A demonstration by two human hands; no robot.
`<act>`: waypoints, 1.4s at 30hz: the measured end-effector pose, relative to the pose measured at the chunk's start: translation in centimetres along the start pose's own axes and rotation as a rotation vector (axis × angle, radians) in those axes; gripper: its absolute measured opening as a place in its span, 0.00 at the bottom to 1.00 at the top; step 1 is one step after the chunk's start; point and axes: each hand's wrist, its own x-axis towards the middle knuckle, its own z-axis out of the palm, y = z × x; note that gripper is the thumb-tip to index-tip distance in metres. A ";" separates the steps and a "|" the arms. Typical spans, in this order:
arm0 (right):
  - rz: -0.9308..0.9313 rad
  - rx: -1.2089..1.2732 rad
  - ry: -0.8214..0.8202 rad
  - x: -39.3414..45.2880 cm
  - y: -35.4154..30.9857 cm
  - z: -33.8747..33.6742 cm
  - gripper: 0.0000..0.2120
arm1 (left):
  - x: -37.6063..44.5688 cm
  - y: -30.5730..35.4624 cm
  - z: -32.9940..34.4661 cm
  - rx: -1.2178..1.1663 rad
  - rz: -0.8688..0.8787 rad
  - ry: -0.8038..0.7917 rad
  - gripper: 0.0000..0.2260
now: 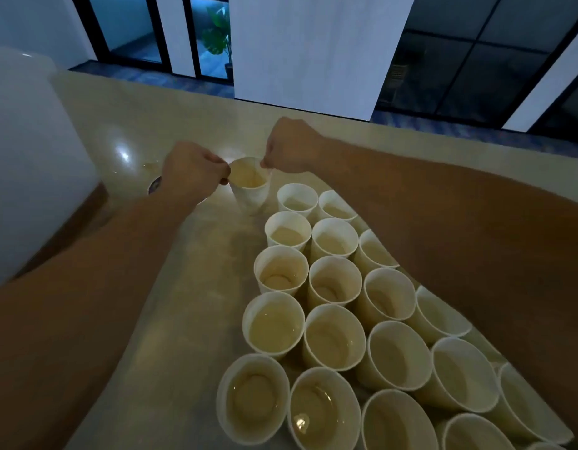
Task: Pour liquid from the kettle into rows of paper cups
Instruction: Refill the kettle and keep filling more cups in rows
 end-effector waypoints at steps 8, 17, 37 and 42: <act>0.064 -0.036 -0.074 1.8 2.1 3.4 0.14 | 0.7 -2.1 2.2 -0.056 -0.021 -0.036 0.04; 0.079 -0.071 -0.022 2.1 3.1 4.5 0.08 | 0.8 -2.9 3.2 -0.101 -0.018 -0.044 0.04; 0.049 -0.095 -0.050 -4.7 4.5 -3.5 0.27 | -3.0 3.7 1.0 0.008 0.235 -0.079 0.09; 0.092 -0.212 -0.153 -12.0 5.9 -10.1 0.30 | -8.9 11.9 0.3 -0.047 0.507 -0.147 0.08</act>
